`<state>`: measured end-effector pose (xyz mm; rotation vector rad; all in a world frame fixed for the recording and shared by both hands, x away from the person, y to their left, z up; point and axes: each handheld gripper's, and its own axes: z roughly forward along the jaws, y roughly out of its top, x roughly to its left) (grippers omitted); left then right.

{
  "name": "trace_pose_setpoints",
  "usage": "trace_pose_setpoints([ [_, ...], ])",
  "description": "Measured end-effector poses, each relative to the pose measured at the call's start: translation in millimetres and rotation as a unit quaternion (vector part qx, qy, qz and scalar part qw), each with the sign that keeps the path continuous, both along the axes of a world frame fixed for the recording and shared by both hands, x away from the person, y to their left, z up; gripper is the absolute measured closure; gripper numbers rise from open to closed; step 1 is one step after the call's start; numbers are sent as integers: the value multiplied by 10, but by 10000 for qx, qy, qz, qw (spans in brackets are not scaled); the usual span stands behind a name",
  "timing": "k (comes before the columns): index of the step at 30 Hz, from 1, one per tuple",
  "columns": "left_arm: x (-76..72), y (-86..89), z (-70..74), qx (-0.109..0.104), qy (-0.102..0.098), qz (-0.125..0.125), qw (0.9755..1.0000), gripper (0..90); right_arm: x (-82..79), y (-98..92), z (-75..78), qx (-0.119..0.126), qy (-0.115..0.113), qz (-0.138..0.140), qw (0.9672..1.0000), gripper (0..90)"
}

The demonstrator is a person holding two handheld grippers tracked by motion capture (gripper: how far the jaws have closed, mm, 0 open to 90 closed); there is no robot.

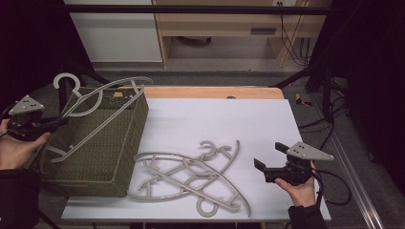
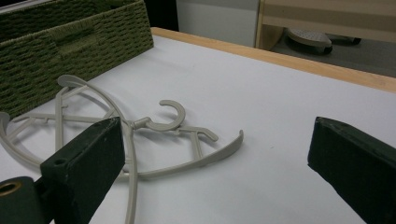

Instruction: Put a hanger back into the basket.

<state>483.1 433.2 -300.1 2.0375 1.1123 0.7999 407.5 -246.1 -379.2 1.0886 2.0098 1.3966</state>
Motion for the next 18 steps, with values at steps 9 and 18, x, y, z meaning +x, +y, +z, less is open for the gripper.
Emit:
trace_pose_setpoints([
  [9, -30, 194, -112, 77, 8, 64, 9999, 824, 3, 0, -3, -4, 8, -2, 10000, 42],
  [18, -28, 246, -231, 189, 73, 261, 9995, 824, -4, -5, 2, -6, -2, -21, 10000, 40],
])
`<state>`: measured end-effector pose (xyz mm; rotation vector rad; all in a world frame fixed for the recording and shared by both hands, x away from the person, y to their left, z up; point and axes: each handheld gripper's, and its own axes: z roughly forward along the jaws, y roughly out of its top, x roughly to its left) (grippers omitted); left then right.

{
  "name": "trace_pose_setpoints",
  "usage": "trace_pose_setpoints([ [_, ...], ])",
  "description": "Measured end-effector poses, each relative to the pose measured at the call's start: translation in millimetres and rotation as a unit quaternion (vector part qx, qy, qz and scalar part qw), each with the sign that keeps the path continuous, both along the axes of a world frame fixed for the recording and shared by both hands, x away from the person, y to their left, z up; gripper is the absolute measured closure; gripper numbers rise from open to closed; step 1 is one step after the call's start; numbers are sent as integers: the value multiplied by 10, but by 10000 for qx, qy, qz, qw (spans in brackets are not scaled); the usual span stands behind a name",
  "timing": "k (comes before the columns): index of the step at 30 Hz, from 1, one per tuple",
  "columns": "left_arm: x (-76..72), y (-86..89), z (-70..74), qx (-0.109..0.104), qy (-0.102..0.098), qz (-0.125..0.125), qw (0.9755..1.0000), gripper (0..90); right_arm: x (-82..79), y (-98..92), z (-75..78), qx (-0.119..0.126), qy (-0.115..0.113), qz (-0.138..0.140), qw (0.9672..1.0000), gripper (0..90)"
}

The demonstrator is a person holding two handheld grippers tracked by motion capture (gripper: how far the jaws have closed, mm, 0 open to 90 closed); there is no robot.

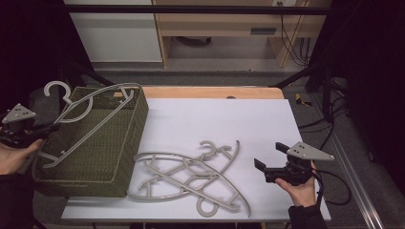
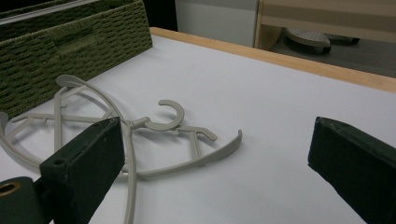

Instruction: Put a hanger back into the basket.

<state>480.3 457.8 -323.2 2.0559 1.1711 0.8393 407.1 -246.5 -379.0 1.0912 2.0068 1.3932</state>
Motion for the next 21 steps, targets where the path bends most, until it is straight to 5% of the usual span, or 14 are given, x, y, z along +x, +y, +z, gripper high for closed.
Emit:
trace_pose_setpoints([
  [2, 16, -32, -18, 232, 44, 64, 9997, 824, -1, -2, -1, -1, 4, -4, 10000, 39],
  [15, 41, 58, -238, 328, 337, 356, 9983, 823, -2, 5, 0, -31, -3, -11, 10000, 39],
  [21, 104, -81, -353, 303, 470, 222, 9982, 824, 7, 9, -10, -67, 15, 6, 10000, 39],
])
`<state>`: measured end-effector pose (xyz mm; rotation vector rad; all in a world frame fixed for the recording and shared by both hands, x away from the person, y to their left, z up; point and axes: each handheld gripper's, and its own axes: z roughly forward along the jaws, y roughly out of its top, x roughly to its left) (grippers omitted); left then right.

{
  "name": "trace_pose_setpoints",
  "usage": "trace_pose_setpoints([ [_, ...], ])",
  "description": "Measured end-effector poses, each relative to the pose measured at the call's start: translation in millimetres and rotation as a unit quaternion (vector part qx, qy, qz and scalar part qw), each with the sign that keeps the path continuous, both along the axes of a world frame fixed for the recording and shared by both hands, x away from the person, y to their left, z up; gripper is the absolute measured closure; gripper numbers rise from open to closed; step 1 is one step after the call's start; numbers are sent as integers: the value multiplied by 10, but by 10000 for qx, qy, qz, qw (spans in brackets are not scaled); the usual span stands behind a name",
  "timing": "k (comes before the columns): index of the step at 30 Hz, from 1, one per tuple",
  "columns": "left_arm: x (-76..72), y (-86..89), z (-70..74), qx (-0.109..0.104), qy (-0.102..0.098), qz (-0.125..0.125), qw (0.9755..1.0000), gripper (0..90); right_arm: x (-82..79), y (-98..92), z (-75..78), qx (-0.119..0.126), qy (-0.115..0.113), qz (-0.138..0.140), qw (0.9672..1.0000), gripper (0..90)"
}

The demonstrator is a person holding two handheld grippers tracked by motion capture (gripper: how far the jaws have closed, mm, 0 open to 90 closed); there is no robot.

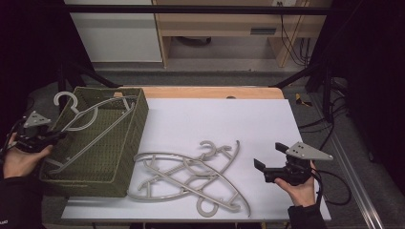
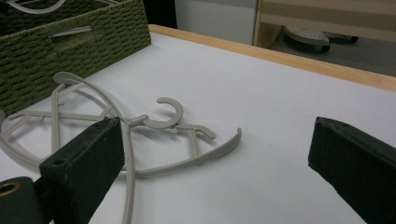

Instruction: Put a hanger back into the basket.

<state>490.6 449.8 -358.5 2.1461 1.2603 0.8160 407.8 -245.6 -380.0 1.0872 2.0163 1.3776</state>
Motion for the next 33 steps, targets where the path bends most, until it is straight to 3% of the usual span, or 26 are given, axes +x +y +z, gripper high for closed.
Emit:
trace_pose_setpoints([
  [7, 70, -90, -154, 168, 434, 3, 9989, 821, -10, -8, 13, 24, -20, -27, 10000, 39],
  [14, 78, -146, -156, 146, 658, 159, 9976, 803, -10, 8, 15, -2, -29, 12, 10000, 39],
  [19, 42, -142, -91, 124, 616, 268, 9977, 775, -12, 12, 20, 3, -31, 14, 10000, 39],
  [21, -1, -145, -41, 36, 484, 259, 9985, 768, -12, 12, 23, -10, -35, 17, 10000, 39],
  [23, -60, -153, 21, -190, 273, 223, 9992, 736, -17, 14, 30, 7, -36, -12, 10000, 39],
  [27, -233, -256, 160, -725, -283, -58, 9969, 658, -18, 4, 40, 12, -50, -19, 10000, 39],
  [28, -260, -274, 183, -839, -356, -205, 9956, 644, -17, 5, 41, 17, -41, -26, 10000, 40],
  [29, -304, -313, 209, -1132, -483, -364, 9917, 627, -14, 10, 41, 27, -33, -49, 10000, 40],
  [33, -442, -488, 259, -1495, -932, -775, 9813, 585, -7, 30, 44, 9, -17, -37, 10000, 40],
])
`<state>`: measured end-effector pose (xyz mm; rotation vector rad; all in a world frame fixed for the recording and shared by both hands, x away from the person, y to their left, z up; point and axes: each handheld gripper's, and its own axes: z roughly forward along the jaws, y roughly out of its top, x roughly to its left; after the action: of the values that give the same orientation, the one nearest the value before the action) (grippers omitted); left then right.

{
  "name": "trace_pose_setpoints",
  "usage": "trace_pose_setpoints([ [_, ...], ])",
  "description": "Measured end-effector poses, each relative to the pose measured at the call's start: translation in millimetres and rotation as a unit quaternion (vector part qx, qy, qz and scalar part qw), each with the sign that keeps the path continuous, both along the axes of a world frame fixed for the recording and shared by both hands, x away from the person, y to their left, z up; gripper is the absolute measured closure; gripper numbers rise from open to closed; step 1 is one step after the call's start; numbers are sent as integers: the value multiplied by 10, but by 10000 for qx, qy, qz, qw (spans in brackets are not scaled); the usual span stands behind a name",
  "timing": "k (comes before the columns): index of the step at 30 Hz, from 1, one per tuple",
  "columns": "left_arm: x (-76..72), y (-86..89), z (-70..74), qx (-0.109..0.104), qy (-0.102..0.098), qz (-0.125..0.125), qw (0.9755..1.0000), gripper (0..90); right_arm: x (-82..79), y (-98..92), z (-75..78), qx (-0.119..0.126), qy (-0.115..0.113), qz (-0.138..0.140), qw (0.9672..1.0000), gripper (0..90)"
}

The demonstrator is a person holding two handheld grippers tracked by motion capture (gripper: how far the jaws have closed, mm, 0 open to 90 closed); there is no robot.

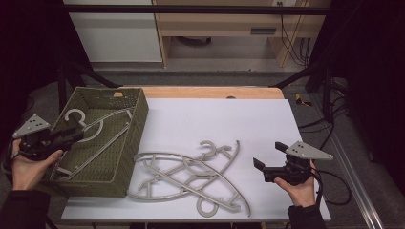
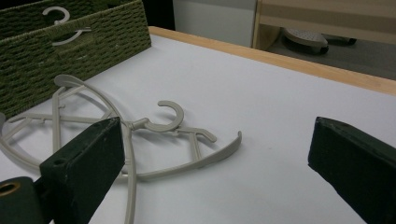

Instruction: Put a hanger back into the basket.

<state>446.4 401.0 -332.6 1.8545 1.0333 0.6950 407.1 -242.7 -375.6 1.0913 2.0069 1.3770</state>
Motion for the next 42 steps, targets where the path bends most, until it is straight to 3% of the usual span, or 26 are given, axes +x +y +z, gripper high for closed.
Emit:
trace_pose_setpoints([
  [5, -152, -303, 11, -252, -274, -291, 9989, 516, 0, 17, 10, 2, -20, 24, 10000, 42],
  [7, -196, -417, 8, -421, -301, -344, 9981, 450, -2, 21, 16, 10, -28, 50, 10000, 46],
  [10, -259, -608, -25, -500, -336, -441, 9972, 341, -2, 31, 23, -7, -4, 73, 10000, 52],
  [13, -302, -789, -76, -482, -298, -589, 9966, 232, -6, 50, 24, -7, 17, 142, 9999, 56],
  [17, -364, -982, -164, -537, -322, -760, 9951, 178, -13, 96, 26, -81, 27, 234, 9997, 57],
  [27, -416, -1198, -302, -487, -263, -1022, 9932, 131, 1, 295, 12, -268, 178, 477, 9983, 71],
  [33, -456, -1260, -312, -441, -256, -1212, 9913, 121, 36, 469, 23, -505, 479, 714, 9950, 98],
  [42, -477, -1328, -353, -343, -121, -1326, 9905, 95, 134, 821, -68, -1122, 1021, 1069, 9826, 151],
])
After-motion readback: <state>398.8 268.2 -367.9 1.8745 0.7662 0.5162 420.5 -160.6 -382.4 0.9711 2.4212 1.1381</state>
